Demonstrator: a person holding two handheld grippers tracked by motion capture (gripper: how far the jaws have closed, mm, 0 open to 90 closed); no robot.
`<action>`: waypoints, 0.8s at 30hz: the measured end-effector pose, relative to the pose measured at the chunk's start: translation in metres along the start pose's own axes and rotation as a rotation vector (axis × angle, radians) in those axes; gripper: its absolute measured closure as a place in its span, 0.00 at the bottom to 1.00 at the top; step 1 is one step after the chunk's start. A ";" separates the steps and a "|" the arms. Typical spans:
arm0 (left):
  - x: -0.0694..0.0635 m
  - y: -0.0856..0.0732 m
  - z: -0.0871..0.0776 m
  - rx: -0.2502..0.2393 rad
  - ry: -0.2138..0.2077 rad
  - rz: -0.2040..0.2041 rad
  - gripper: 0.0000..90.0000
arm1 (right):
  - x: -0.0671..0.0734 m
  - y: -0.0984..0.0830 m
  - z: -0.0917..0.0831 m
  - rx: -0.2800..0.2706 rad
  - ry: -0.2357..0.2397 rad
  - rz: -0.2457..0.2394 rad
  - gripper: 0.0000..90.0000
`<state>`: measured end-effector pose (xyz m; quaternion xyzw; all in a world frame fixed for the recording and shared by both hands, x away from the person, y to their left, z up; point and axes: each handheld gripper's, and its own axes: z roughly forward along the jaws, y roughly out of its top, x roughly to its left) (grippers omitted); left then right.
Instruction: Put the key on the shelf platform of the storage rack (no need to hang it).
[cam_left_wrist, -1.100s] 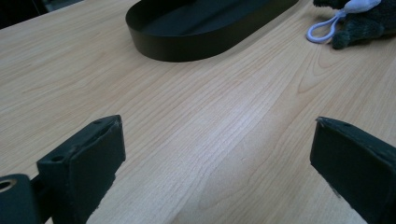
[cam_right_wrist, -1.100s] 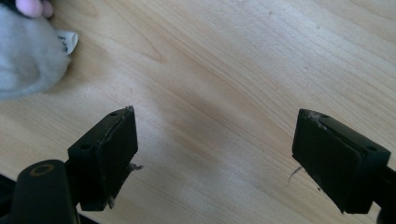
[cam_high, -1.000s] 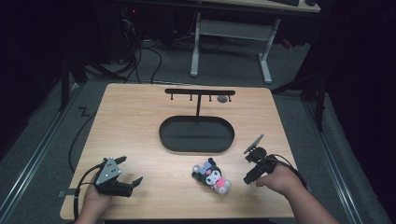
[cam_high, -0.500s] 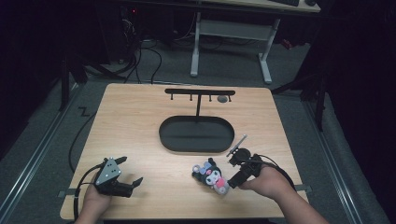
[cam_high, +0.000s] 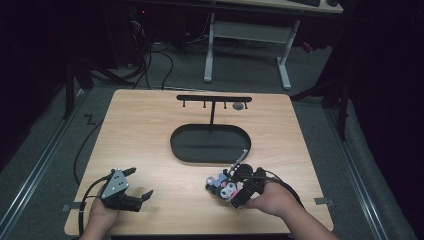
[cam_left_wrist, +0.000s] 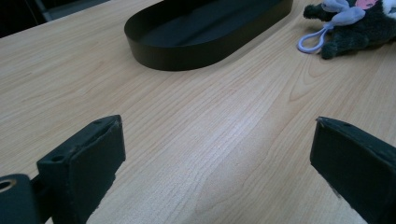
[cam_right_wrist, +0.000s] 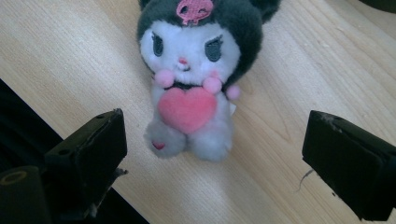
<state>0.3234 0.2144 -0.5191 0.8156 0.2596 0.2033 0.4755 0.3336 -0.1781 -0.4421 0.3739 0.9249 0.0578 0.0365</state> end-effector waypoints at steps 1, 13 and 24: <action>0.000 0.000 0.000 0.000 0.000 0.004 0.04 | 0.001 0.001 0.001 0.001 0.001 0.001 0.07; 0.000 0.001 0.003 0.001 -0.004 0.008 0.04 | 0.010 0.002 0.025 0.017 0.015 -0.012 0.13; 0.000 0.001 0.003 0.005 -0.001 0.013 0.04 | 0.010 0.001 0.037 0.010 0.036 -0.010 0.19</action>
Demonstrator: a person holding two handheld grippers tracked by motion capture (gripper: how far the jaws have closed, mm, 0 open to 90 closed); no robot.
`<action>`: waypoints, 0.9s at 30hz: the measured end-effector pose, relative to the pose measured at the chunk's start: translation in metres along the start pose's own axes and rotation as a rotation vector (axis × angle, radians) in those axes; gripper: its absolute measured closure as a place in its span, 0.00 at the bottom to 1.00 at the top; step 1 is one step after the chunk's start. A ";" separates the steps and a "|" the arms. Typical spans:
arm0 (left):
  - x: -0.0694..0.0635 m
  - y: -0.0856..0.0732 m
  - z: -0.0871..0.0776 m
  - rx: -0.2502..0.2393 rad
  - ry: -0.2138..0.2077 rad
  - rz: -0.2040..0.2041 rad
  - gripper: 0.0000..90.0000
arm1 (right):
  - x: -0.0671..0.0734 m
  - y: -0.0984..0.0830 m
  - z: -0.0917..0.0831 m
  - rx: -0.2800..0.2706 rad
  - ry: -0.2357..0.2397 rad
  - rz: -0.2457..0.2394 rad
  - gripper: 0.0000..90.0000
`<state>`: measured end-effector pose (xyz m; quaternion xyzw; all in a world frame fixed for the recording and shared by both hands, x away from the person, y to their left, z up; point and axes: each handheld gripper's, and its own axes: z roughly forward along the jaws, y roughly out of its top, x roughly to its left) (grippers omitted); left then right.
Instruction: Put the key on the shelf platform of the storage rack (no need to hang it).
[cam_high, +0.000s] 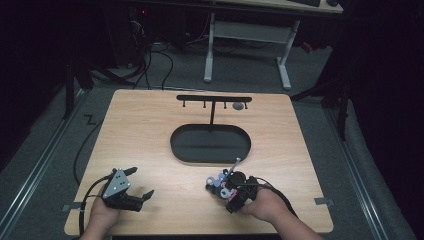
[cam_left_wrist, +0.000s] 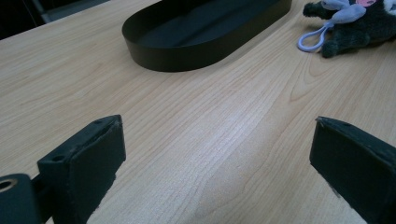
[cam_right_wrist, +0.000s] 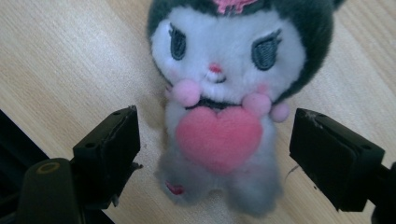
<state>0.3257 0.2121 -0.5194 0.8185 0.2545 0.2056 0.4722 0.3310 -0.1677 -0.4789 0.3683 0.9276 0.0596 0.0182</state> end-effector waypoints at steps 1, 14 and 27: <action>0.000 0.000 0.000 0.001 0.000 0.000 0.04 | 0.000 0.000 0.000 0.004 0.003 0.007 0.19; 0.000 0.000 0.000 0.005 0.004 -0.001 0.04 | -0.002 -0.003 0.003 0.004 -0.016 0.018 0.34; 0.000 0.000 0.001 0.012 0.004 -0.001 0.04 | -0.001 -0.004 0.000 -0.021 -0.031 0.029 0.51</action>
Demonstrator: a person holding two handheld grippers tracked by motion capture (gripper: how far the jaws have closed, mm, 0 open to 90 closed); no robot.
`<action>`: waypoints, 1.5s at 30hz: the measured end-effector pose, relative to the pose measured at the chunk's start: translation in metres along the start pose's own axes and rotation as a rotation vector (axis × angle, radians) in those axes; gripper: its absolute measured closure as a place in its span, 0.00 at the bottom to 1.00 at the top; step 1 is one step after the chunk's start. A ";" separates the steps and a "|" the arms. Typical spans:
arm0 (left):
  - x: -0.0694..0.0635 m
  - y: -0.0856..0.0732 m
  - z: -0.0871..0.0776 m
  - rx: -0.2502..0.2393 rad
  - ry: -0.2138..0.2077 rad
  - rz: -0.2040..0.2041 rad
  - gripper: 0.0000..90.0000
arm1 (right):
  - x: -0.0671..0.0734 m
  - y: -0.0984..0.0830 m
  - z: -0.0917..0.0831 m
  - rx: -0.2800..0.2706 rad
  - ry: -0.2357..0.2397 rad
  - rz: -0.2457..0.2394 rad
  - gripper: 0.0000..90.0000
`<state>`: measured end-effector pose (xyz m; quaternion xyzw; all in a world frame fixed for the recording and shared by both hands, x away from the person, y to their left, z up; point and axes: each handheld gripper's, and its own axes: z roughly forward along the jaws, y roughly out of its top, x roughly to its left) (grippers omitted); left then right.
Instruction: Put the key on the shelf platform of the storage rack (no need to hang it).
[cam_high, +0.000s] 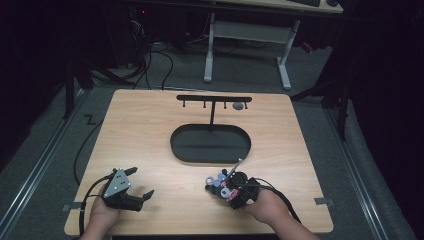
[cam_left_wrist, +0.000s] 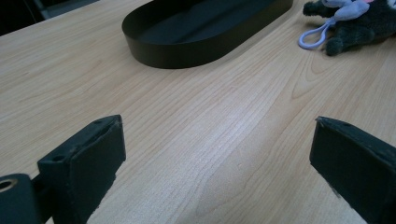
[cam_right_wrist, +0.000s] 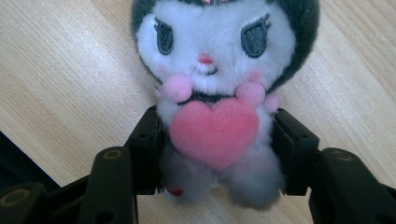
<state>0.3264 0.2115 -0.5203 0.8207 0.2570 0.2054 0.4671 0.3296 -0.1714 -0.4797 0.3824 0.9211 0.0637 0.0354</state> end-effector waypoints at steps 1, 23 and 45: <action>0.000 0.000 0.000 0.001 -0.001 0.001 0.04 | 0.000 0.000 -0.001 0.001 0.004 -0.001 0.52; 0.000 -0.001 0.001 0.006 -0.005 0.001 0.06 | -0.016 0.004 -0.035 -0.060 -0.006 0.043 0.52; 0.000 -0.002 0.002 0.017 -0.009 0.005 0.07 | -0.059 0.029 -0.064 -0.107 -0.019 0.144 0.52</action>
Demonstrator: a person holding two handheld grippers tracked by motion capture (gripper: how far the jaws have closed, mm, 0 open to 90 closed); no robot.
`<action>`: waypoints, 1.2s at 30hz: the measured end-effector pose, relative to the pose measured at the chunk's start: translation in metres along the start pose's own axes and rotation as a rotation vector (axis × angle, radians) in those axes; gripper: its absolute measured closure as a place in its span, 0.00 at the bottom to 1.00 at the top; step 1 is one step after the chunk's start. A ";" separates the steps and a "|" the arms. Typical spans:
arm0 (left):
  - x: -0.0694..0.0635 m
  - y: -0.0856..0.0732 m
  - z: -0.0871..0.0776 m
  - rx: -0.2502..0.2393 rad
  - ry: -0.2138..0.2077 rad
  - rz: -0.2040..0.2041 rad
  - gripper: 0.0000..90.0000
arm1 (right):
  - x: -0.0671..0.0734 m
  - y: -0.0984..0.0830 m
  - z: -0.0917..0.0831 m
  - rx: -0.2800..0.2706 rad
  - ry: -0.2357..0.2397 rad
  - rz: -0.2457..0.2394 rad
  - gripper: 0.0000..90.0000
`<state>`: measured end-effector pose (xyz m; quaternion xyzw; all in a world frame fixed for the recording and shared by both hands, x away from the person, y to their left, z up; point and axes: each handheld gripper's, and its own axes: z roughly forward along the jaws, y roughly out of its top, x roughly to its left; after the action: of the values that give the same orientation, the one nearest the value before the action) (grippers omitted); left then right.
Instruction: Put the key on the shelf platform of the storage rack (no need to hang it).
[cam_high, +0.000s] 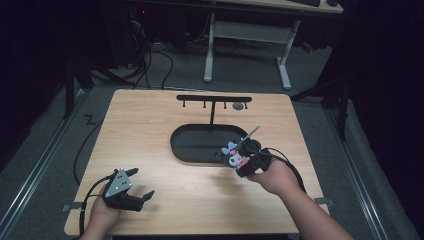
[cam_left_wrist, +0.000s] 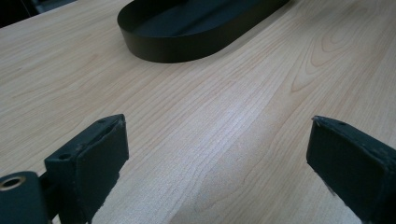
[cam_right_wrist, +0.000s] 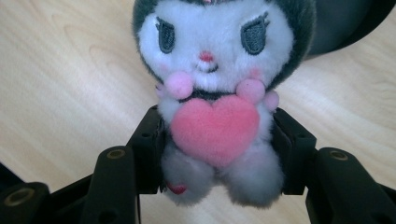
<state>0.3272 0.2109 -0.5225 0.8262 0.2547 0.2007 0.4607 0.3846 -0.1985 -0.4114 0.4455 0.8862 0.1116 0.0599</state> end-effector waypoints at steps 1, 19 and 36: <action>0.000 0.000 0.000 0.003 -0.002 0.001 0.07 | -0.002 0.003 0.000 0.000 0.003 0.006 0.52; 0.001 -0.003 0.000 0.004 -0.007 -0.005 0.10 | -0.027 0.054 0.029 0.007 0.009 0.042 0.52; 0.002 -0.003 -0.001 0.002 -0.007 -0.006 0.11 | -0.032 0.091 0.050 0.005 -0.007 0.056 0.52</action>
<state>0.3272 0.2142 -0.5242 0.8266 0.2557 0.1964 0.4613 0.4851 -0.1643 -0.4367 0.4709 0.8734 0.1093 0.0587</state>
